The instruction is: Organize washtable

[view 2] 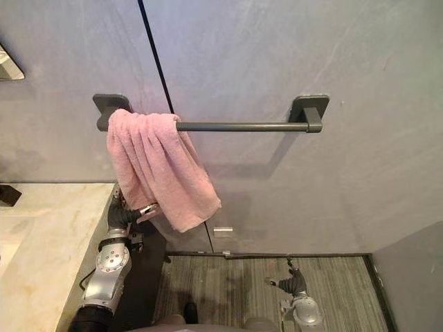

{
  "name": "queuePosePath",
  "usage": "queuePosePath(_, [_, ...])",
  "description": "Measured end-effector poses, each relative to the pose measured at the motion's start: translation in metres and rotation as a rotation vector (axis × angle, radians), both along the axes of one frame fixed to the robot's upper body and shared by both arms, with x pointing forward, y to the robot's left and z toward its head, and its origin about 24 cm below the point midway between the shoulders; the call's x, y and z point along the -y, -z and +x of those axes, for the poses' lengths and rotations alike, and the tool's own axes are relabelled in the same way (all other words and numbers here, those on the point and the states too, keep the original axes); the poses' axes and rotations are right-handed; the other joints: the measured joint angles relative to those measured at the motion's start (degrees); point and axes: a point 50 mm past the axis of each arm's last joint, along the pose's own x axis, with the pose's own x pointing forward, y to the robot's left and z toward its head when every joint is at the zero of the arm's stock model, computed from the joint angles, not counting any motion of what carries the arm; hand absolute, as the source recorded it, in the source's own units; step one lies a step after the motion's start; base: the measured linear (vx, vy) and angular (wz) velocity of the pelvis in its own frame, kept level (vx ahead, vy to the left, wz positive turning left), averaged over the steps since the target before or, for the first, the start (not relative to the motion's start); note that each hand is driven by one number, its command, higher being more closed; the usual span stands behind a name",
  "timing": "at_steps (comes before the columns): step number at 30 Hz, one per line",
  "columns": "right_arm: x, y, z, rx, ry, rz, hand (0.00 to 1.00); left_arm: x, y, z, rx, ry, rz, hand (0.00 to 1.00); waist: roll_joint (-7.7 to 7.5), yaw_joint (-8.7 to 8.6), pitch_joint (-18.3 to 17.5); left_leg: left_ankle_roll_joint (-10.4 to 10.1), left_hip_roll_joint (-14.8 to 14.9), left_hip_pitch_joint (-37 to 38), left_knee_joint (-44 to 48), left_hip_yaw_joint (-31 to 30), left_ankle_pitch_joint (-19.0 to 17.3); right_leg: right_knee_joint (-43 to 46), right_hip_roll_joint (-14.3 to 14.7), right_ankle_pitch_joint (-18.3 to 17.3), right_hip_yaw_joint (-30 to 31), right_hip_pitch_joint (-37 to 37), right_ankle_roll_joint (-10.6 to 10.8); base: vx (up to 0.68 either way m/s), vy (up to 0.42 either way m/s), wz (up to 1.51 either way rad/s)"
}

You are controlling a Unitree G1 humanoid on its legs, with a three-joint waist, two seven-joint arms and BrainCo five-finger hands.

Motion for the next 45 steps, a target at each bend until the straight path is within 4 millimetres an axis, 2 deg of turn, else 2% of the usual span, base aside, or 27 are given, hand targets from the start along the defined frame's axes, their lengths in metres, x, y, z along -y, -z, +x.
queuePosePath(7, [-0.007, -0.005, 0.009, 0.034, -0.044, 0.002, 0.0, 0.008, 0.003, 0.004, -0.031, 0.086, 0.078, 1.0, -0.97, -0.97, -0.6, 0.4, -0.7, 1.2, -3.3, 0.3, 1.6, -1.7, -0.3, 1.4, 1.4, -0.1, 0.8, -0.05, 0.021, -0.09])
queuePosePath(14, [-0.009, -0.024, 0.029, 0.139, -0.086, -0.034, 0.0, 0.011, -0.001, 0.01, -0.029, 0.115, 0.109, 1.0, -1.5, -1.08, -1.0, 0.4, -0.8, 1.5, -4.3, 0.8, 2.0, -3.0, -0.3, 2.5, 2.2, -0.2, 0.8, -0.01, 0.004, -0.07])
queuePosePath(17, [-0.015, -0.044, 0.047, 0.241, -0.119, -0.045, 0.0, 0.012, 0.0, 0.01, -0.031, 0.122, 0.108, 1.0, -1.48, -1.08, -1.0, 0.4, -0.8, 1.5, -4.3, 0.8, 2.0, -3.2, -0.2, 2.6, 2.2, -0.2, 0.8, 0.0, -0.004, -0.01])
queuePosePath(18, [-0.02, -0.056, 0.06, 0.306, -0.142, -0.051, 0.0, 0.013, 0.0, 0.01, -0.031, 0.126, 0.108, 1.0, -1.47, -1.03, -1.0, 0.4, -0.8, 1.5, -4.3, 0.7, 2.0, -3.5, -0.2, 2.8, 2.4, -0.2, 0.9, 0.0, -0.01, -0.06])
queuePosePath(24, [-0.047, -0.1, 0.102, 0.536, -0.259, -0.041, 0.0, 0.02, 0.001, 0.01, -0.034, 0.154, 0.105, 1.0, -1.47, -0.9, -1.0, 0.5, -1.0, 1.5, -4.3, -0.2, 2.1, -4.0, -0.3, 3.1, 2.4, 0.1, 1.0, 0.0, -0.005, 0.0])
queuePosePath(30, [-0.062, -0.122, 0.113, 0.637, -0.353, -0.042, 0.0, 0.033, 0.003, 0.009, -0.037, 0.195, 0.087, 1.0, -1.14, 0.28, -1.9, 0.6, -1.0, 1.5, -4.3, -0.8, 2.3, -4.2, -0.4, 3.2, 2.0, 0.8, 1.1, -0.01, -0.01, 0.07])
queuePosePath(41, [-0.1, -0.137, 0.126, 0.701, -0.506, -0.01, 0.0, 0.05, 0.005, 0.008, -0.033, 0.239, 0.041, 1.0, -0.96, 0.59, -2.1, 0.7, -0.7, 0.5, -4.4, -2.7, 3.0, -4.0, -0.3, 3.2, 0.4, 0.6, 1.1, -0.03, -0.016, 0.09])
queuePosePath(42, [-0.104, -0.138, 0.127, 0.703, -0.521, -0.006, 1.0, 0.052, 0.005, 0.008, -0.032, 0.244, 0.04, 1.0, -0.97, 0.7, -2.1, 0.6, -0.7, 0.4, -4.4, -2.9, 3.1, -4.0, -0.3, 3.2, 0.2, 0.6, 1.1, -0.02, -0.02, 0.12])
queuePosePath(45, [-0.115, -0.138, 0.131, 0.698, -0.549, 0.011, 1.0, 0.054, 0.005, 0.008, -0.023, 0.238, 0.03, 1.0, -1.0, 0.75, -2.1, 0.6, -0.7, 0.1, -4.4, -3.3, 3.2, -4.1, -0.2, 3.2, -0.2, 0.6, 1.0, -0.01, -0.019, 0.07])
